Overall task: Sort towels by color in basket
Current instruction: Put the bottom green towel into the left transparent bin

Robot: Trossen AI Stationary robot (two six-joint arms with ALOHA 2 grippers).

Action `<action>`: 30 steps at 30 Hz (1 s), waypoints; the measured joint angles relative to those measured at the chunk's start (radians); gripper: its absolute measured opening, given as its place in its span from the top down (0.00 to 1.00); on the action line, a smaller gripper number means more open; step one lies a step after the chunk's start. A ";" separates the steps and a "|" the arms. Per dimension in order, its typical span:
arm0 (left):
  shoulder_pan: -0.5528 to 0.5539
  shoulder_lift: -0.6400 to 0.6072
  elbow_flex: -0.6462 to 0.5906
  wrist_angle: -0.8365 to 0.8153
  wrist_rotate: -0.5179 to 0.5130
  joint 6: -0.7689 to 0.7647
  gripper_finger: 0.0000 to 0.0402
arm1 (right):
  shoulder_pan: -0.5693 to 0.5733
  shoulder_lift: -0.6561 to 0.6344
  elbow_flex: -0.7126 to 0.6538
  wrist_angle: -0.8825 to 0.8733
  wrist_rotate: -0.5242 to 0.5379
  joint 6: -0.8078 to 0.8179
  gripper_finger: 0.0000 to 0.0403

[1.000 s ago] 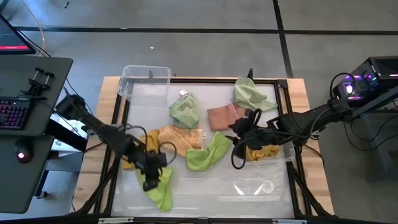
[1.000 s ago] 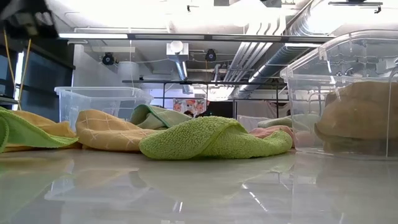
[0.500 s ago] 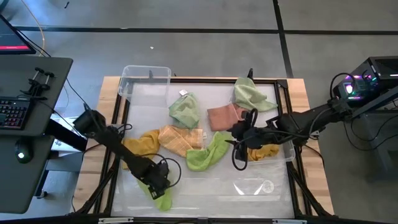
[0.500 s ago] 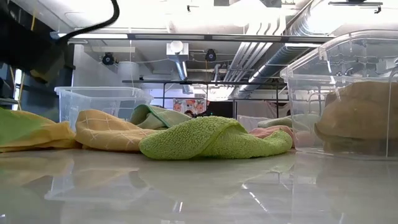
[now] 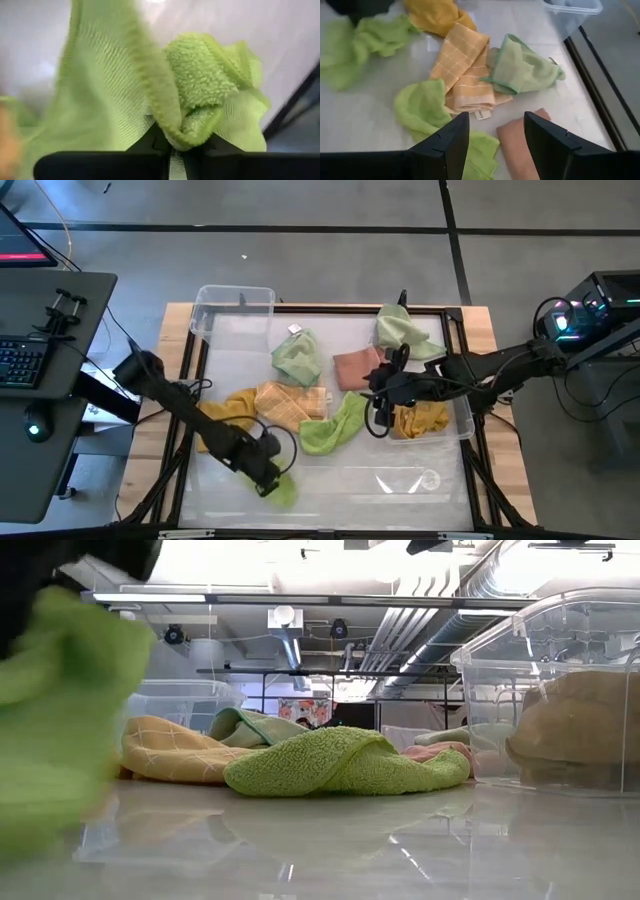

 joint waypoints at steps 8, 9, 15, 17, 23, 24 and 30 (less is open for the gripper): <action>0.120 -0.116 0.094 -0.181 -0.235 0.106 0.99 | -0.013 0.000 0.000 0.025 -0.033 -0.061 0.54; 0.140 -0.134 0.095 -0.189 -0.256 0.137 1.00 | -0.021 0.000 0.000 0.039 -0.028 -0.066 0.54; 0.261 -0.223 0.095 -0.218 -0.369 0.298 1.00 | -0.077 0.001 0.000 0.118 -0.025 0.001 0.54; 0.300 -0.264 0.096 -0.218 -0.393 0.339 1.00 | -0.097 0.001 0.000 0.141 -0.025 0.021 0.54; 0.464 -0.392 0.096 -0.220 -0.392 0.442 1.00 | -0.154 0.002 0.000 0.202 -0.025 0.073 0.54; 0.497 -0.417 0.096 -0.220 -0.394 0.471 1.00 | -0.164 0.002 0.000 0.211 -0.025 0.081 0.54; 0.699 -0.557 0.096 -0.220 -0.394 0.715 1.00 | -0.237 0.002 0.000 0.265 -0.024 0.146 0.54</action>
